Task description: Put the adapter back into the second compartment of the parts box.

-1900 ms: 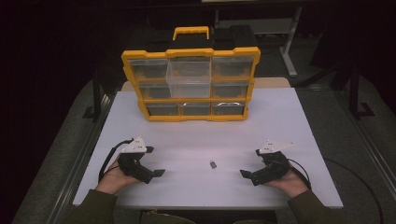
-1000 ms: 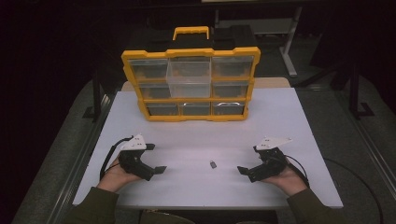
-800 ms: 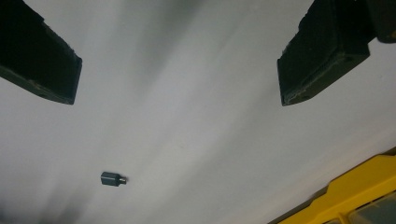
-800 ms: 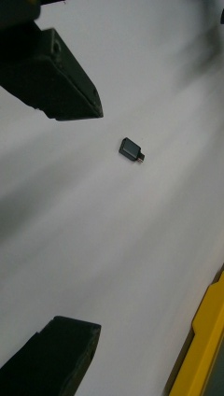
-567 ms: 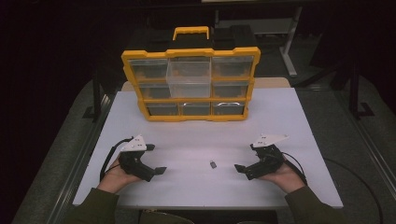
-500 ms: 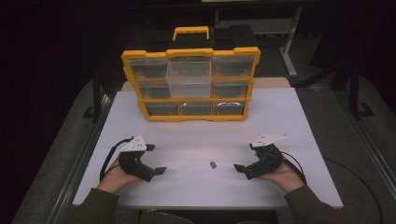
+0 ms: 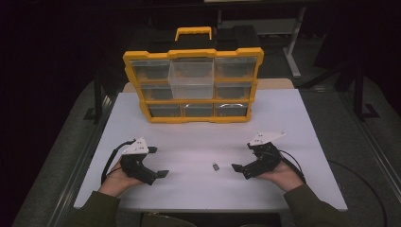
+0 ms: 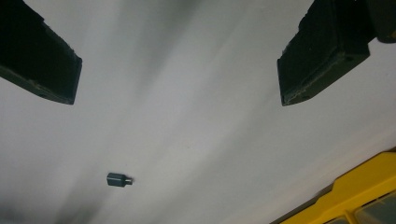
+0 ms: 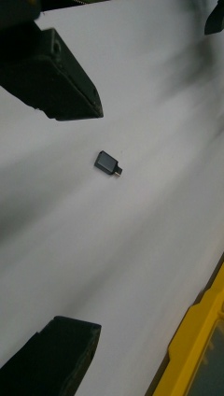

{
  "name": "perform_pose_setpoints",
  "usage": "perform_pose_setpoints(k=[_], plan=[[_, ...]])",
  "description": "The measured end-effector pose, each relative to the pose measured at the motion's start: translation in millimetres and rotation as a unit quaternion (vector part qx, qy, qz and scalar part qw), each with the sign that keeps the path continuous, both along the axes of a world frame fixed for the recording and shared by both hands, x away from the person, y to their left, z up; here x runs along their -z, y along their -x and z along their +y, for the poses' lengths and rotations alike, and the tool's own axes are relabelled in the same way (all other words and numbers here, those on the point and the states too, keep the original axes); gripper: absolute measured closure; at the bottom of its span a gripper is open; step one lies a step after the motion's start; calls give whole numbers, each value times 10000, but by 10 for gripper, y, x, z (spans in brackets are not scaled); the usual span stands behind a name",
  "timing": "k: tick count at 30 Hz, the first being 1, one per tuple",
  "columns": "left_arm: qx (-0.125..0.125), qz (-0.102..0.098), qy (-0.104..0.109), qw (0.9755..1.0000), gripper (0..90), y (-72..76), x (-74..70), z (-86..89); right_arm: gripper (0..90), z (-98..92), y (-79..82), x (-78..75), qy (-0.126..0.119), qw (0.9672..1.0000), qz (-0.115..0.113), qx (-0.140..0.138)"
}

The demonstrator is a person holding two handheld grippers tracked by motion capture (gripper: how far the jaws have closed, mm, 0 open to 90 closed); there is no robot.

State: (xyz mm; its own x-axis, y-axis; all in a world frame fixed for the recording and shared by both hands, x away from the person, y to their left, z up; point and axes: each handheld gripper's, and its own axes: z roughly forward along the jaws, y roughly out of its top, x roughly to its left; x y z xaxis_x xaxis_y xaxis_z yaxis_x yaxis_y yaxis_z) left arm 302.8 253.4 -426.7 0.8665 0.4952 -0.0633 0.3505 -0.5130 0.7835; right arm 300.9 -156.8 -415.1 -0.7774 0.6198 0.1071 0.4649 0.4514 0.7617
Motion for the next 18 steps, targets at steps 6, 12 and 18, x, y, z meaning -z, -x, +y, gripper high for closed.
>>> perform_pose_setpoints(k=[6,12,18], plan=[[2,-7,22,10000,0,6,-1,-9,0,76,-35,-16,37,9999,2,-94],[6,9,34,10000,0,9,3,-9,0,162,-70,-36,78,9998,-1,-182],[26,12,41,10000,0,9,5,-12,0,219,-99,-45,97,9997,4,-228]])
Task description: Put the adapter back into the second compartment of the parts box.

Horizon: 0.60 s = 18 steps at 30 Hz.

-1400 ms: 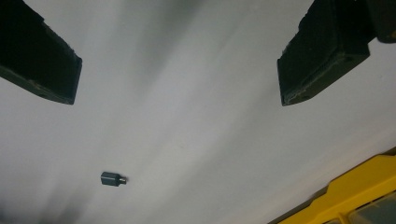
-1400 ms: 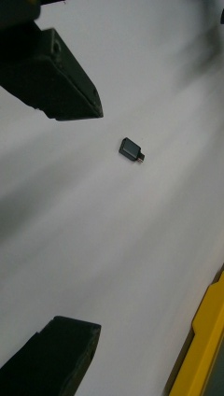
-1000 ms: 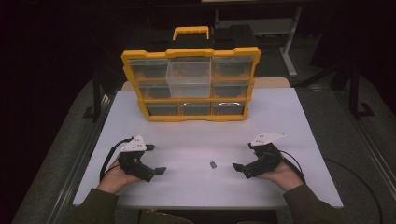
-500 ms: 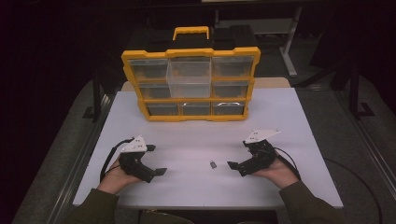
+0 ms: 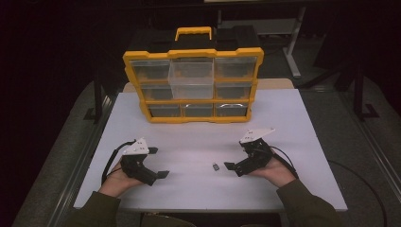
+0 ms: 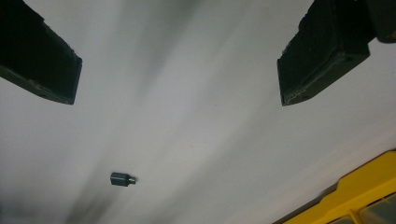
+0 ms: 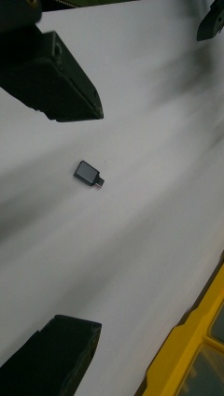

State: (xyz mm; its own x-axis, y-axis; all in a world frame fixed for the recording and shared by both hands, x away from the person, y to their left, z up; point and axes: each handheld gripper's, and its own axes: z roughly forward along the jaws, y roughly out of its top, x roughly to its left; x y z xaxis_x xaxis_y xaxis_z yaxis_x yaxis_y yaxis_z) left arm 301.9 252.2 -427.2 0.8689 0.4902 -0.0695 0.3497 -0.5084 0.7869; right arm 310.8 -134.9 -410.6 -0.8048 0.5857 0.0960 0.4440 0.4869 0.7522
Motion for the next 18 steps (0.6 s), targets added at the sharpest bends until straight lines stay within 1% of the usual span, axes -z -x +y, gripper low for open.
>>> perform_pose_setpoints(k=[5,18], plan=[[14,5,18,10000,0,-1,0,-6,1,65,-31,-1,79,9999,49,-38],[24,-2,62,10000,0,1,-2,-2,2,189,-86,-11,121,9998,93,-102]])
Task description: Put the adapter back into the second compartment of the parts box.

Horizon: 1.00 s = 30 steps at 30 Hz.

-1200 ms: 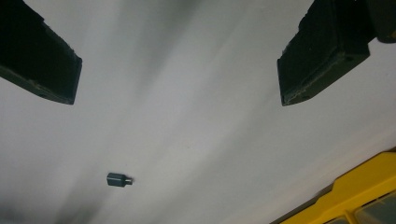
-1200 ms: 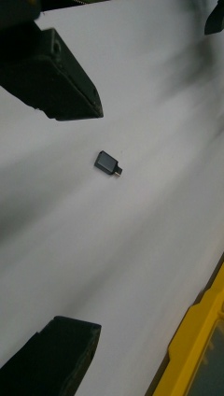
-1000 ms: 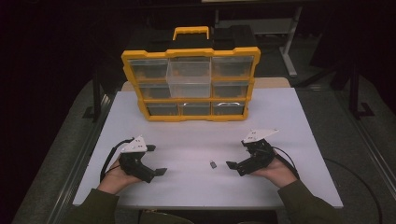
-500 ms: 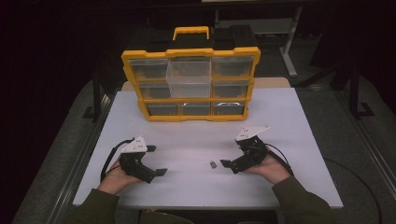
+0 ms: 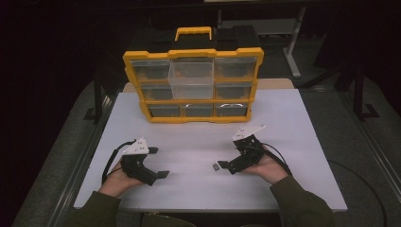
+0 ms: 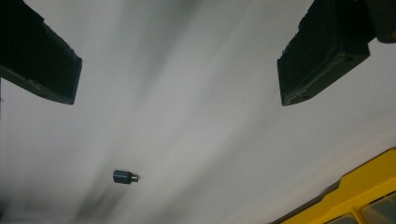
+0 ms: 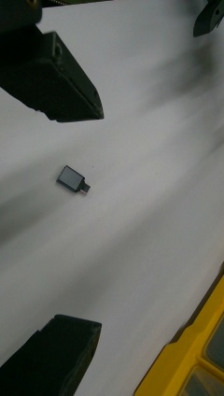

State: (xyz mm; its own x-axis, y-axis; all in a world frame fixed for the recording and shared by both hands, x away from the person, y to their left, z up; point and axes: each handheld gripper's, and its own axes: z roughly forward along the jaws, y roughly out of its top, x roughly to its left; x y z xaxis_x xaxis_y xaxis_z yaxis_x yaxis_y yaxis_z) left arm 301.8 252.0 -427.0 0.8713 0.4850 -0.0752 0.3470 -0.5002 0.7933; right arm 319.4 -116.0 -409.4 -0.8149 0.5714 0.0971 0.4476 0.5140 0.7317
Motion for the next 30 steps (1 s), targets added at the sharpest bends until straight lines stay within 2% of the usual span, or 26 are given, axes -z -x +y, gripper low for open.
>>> perform_pose_setpoints(k=[17,30], plan=[[14,-14,13,10000,0,4,-6,0,2,145,-57,-20,52,9999,-1,-87],[22,-31,26,10000,0,13,-8,10,2,318,-125,25,159,9996,47,-212]])
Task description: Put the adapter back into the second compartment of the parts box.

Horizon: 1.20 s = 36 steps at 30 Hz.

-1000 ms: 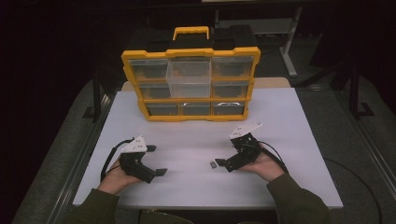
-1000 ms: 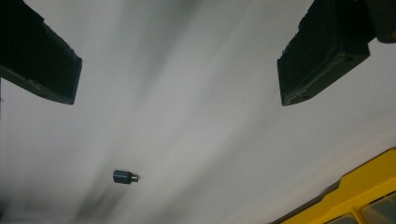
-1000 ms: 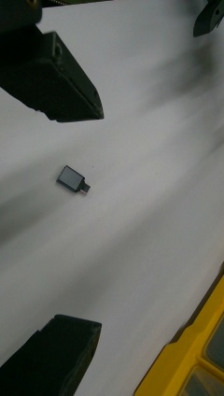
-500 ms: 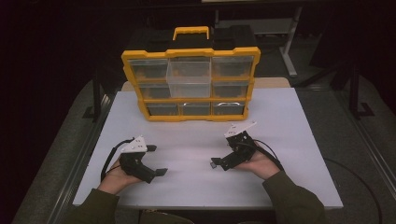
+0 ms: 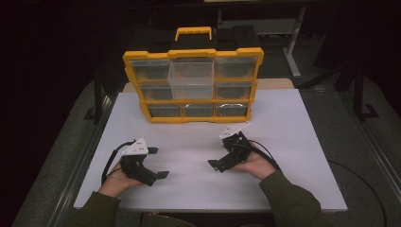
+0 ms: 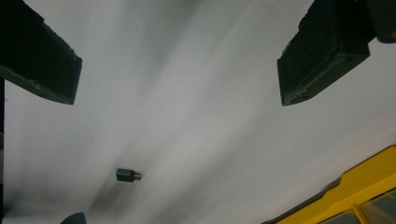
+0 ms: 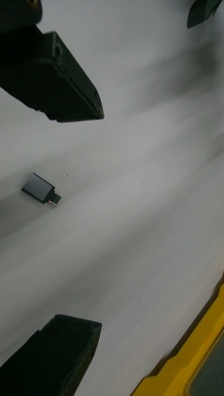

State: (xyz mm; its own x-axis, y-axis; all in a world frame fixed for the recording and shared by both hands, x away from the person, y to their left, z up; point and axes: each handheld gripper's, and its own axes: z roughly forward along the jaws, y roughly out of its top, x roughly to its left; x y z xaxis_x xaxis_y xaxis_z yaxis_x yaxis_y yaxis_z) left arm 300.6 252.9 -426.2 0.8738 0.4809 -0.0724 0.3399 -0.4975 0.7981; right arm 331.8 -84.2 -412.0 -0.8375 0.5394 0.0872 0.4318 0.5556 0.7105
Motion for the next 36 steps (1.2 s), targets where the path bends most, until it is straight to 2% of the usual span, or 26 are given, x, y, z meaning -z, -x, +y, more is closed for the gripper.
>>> perform_pose_setpoints(k=[17,25,32,36], plan=[[-15,34,20,10000,0,-3,12,14,5,179,-99,52,73,9999,60,-117],[-8,28,7,10000,0,0,13,11,27,180,-125,58,107,9999,104,-76],[1,33,10,10000,0,3,13,12,122,160,-120,43,138,9998,128,-62],[12,27,4,10000,0,5,16,10,144,156,-118,43,164,9997,152,-49]])
